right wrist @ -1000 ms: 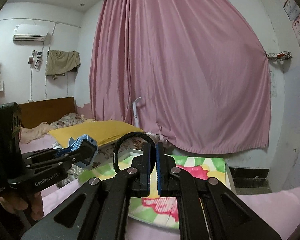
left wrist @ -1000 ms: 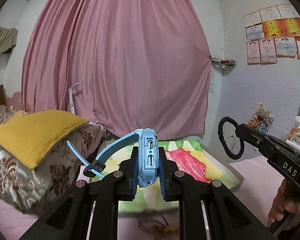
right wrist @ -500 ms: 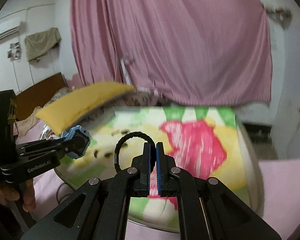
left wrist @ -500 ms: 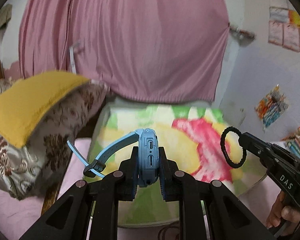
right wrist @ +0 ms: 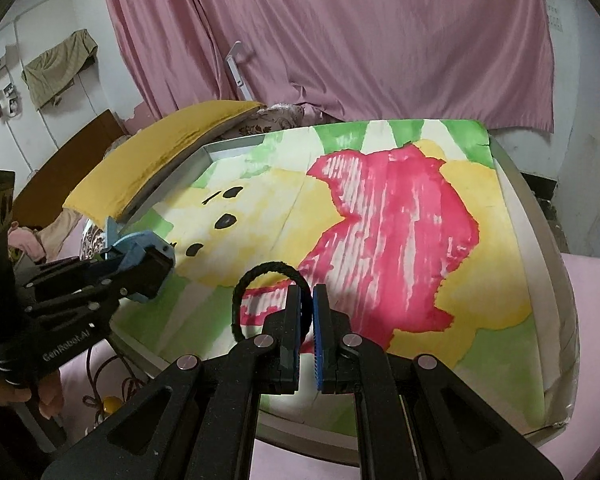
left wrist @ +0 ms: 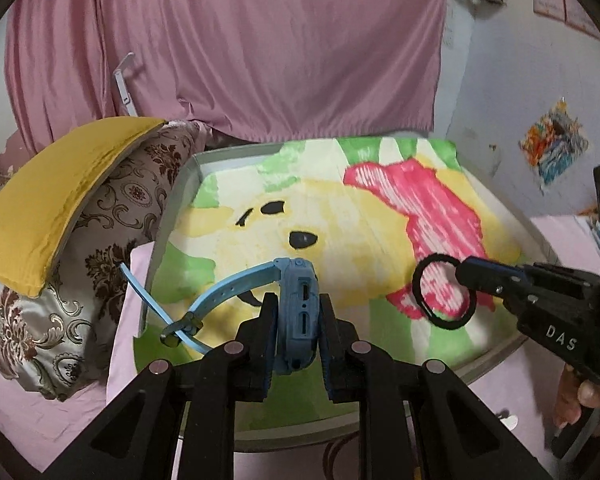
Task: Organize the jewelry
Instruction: 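Carry the watch with the left tool while the right tool carries the ring over the tray, then open both tools to drop the watch and ring into the tray, then move both tools back toward the remaining items on the bedspread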
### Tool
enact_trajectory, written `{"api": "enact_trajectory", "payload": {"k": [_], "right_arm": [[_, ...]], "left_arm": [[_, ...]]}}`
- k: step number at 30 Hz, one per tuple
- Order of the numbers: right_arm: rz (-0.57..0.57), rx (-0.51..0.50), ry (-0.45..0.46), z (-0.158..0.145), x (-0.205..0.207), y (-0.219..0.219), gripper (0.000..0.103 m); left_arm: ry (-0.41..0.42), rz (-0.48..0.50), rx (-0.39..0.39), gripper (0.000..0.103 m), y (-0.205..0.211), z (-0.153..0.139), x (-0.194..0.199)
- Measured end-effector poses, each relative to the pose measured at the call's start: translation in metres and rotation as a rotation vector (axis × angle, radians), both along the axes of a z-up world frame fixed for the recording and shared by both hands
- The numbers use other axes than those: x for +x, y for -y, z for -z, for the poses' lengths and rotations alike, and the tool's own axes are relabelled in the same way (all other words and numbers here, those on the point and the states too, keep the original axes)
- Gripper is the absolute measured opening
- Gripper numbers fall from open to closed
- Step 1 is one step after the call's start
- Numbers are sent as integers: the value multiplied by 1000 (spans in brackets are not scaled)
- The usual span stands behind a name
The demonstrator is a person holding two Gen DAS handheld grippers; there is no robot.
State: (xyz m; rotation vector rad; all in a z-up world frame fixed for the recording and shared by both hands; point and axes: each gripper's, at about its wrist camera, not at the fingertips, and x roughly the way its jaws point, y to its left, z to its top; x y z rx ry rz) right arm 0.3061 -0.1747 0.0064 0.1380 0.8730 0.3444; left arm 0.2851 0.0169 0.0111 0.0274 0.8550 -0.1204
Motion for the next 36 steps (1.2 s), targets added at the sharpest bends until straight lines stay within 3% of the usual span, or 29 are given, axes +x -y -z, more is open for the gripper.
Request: {"api": "enact_trajectory", "payload": {"k": [3,5,7,9,11,12,16,20,28,36], "right_arm": [[-2,3,26,-5,-8,3,14],[8,1,66,-12,-18,6,30],[17,9,117,-20,-29,11,31],[30,7,169,-28,-42,15,32],[54,8,234,-38,-58,20,44],[65,11,259,-42,-65,23,48],[99,8,359,-55,-93,30,62],[119,-12,450,-64,-123,34,90],[110,-52,523,-67,-164,41,98],[46,-98,454,-58,-186,48,98]], "left_arm": [[-6,0,-8,19,0,2,-2],[1,-4,-31,20,-3,1,-4],[28,-11,-65,23,-7,-3,-10],[67,-19,-97,32,-10,-8,-19],[127,-29,-130,55,-13,-16,-32],[158,-36,-143,61,-14,-20,-39],[281,-56,-181,69,-15,-37,-72],[383,-73,-184,91,-12,-48,-104],[423,-61,-176,99,-3,-44,-153],[398,-51,-150,101,5,-28,-189]]}}
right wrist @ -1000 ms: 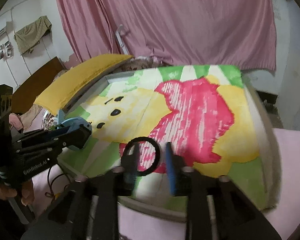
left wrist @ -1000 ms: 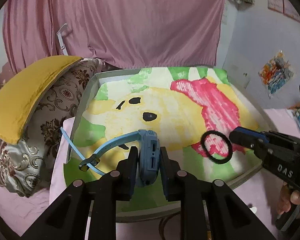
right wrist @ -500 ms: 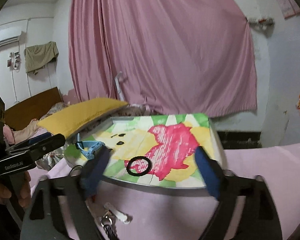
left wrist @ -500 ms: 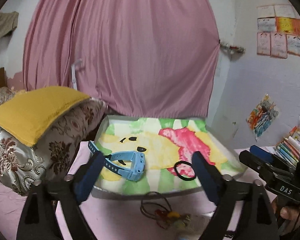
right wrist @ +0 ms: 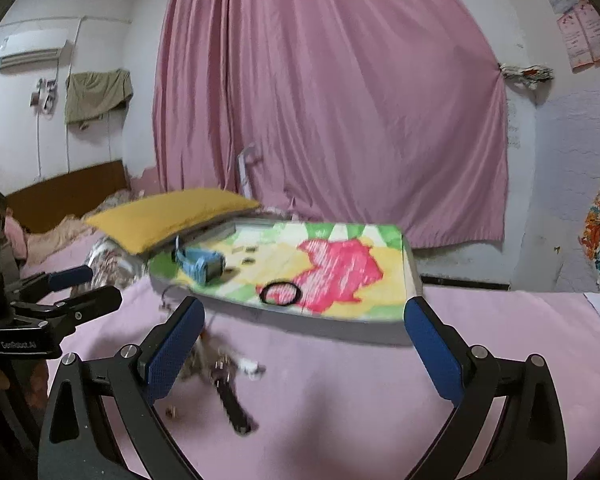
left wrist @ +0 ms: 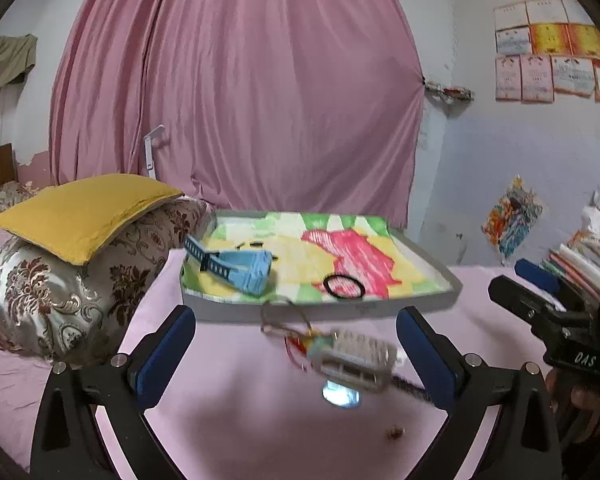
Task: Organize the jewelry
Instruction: 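Move both tools back toward the remaining items on the bedspread, then grasp the small gold earring with the left tool while the right tool grasps the black bead strap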
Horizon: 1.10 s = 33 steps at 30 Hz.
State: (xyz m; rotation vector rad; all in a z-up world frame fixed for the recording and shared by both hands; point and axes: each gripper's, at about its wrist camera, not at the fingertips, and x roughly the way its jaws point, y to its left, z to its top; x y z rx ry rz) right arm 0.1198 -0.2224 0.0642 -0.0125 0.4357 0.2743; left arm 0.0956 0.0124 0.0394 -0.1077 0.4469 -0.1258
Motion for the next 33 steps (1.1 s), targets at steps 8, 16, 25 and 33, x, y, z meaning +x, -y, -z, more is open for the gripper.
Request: {"api": "enact_trajectory", "payload": {"k": [8,16,25,33], "right_arm": [[-89,-59,-183,21,5,3,93],[-210,-89,-341,46,12,-11,55],[-281,-131,-410,57,17,-22,37],[-308,-145,-438,61,24,-30,34]], "left_arm": [[-145,88,14,101,10,24,-12],[-257,211,25,74,32,43,-12],[-323,306,40,42,53,54,-5],[-368,324,63,27,60,58,4]]}}
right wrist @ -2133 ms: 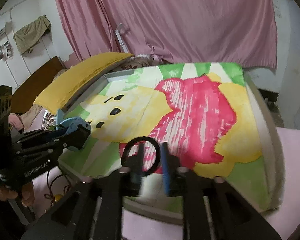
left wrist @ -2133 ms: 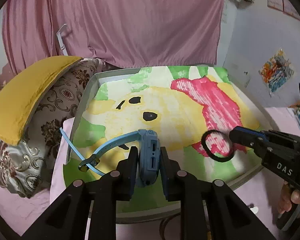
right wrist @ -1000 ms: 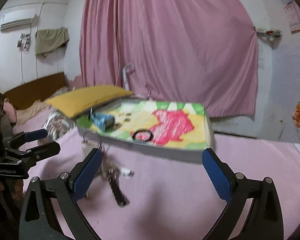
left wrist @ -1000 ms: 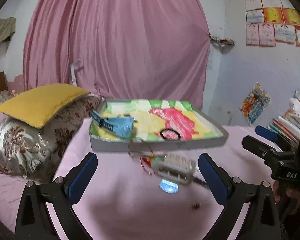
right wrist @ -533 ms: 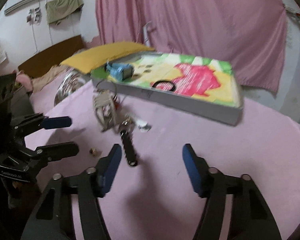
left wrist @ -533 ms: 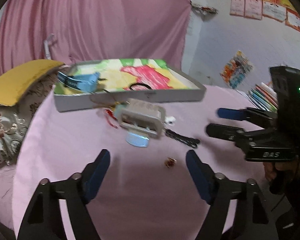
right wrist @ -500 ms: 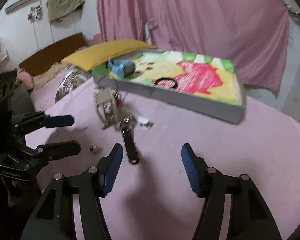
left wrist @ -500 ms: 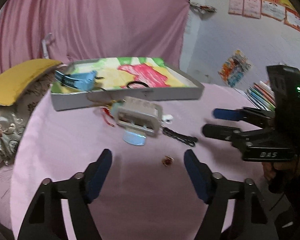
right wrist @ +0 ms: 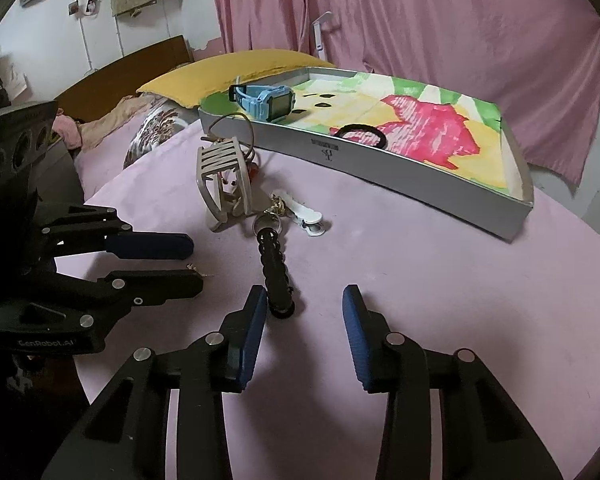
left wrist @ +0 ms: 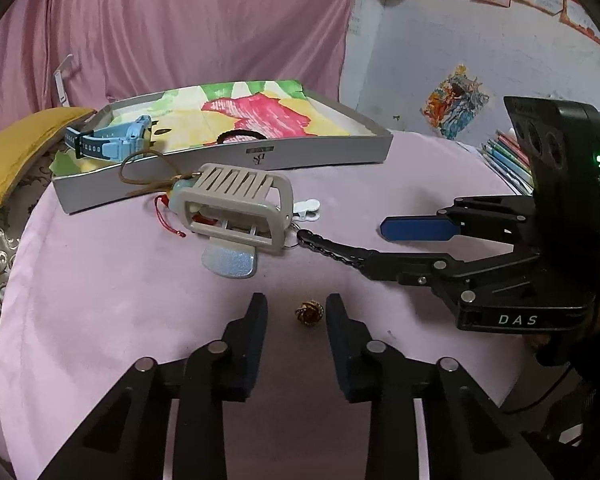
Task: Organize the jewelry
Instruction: 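Grasp the small gold earring with the left tool while the right tool grasps the black bead strap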
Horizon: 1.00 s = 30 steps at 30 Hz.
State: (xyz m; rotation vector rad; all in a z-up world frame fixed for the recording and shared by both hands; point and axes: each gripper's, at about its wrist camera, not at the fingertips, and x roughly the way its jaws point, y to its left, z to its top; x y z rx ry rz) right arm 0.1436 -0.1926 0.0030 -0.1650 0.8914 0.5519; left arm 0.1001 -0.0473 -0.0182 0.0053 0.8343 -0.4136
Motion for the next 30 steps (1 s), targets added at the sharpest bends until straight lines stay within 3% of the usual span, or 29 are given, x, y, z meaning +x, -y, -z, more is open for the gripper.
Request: {"api": "enact_trajectory", "payload": {"k": [5,6,8,13,17,23,30], "right_arm": [[-23,-11,-10,-1,3,-7,32],[-30,-18,-8,-1,2,-9,29],[-29,-30,-4,-1,3,-11,14],[-10,-14,-5,-1,0,-5,14],[35,22,46,-10,-10,5,14],[129,102,241,-48,-22,18,14],[233,209,453,-82,-14,20,14]], "left_arm": [[-7,15,14,14,2,0,3],[-9,19,13,15,2,0,3],[-10,31,10,14,2,-1,3],[-4,41,-7,14,2,-1,0],[28,25,-37,14,-2,-7,-3],[173,-46,-85,14,-12,-35,-7],[403,-165,-146,14,-21,-74,5]]}}
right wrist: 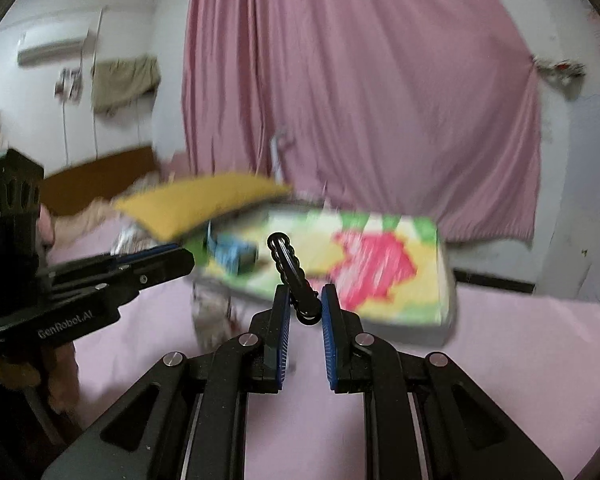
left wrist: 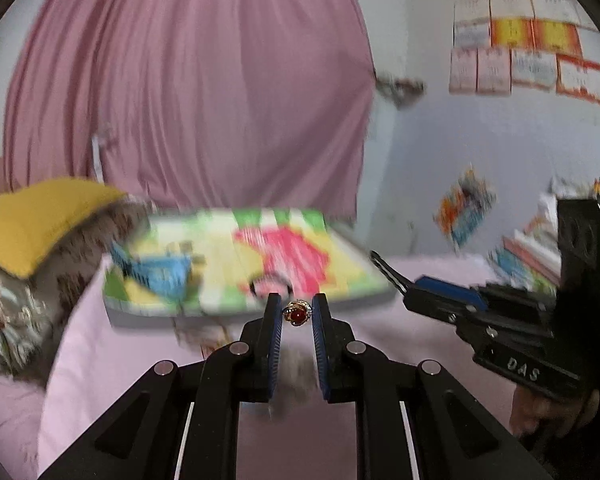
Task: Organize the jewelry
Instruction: 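Grasp the small gold earring with the left tool while the right tool grasps the black bead strap, then carry the earring with the left tool while the right tool carries the strap over the tray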
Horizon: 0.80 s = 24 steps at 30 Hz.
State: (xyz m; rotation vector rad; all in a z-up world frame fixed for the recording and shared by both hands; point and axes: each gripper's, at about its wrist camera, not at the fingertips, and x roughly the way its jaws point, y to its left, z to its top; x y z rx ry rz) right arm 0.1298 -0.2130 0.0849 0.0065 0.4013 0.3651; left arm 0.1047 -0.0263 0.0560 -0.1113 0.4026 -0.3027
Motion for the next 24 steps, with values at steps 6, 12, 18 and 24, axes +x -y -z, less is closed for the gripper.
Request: {"api": "enact_trajectory", "payload": {"k": [6,12,18,24], "right_arm": [[59,42,91,-13,24,-5,14],[95,34,72,-11,61,-9,14],[97,15,-48,5,97,-13,14],[88,4,-202,27,122,-9,14]], "left_arm": [[116,-49,13,14,0,-19,20],[138,-70,40,14,0,-24,53],[-24,-57,51,14,-2,-12,102],[-212,-39,79,14,-3,14,137]]}}
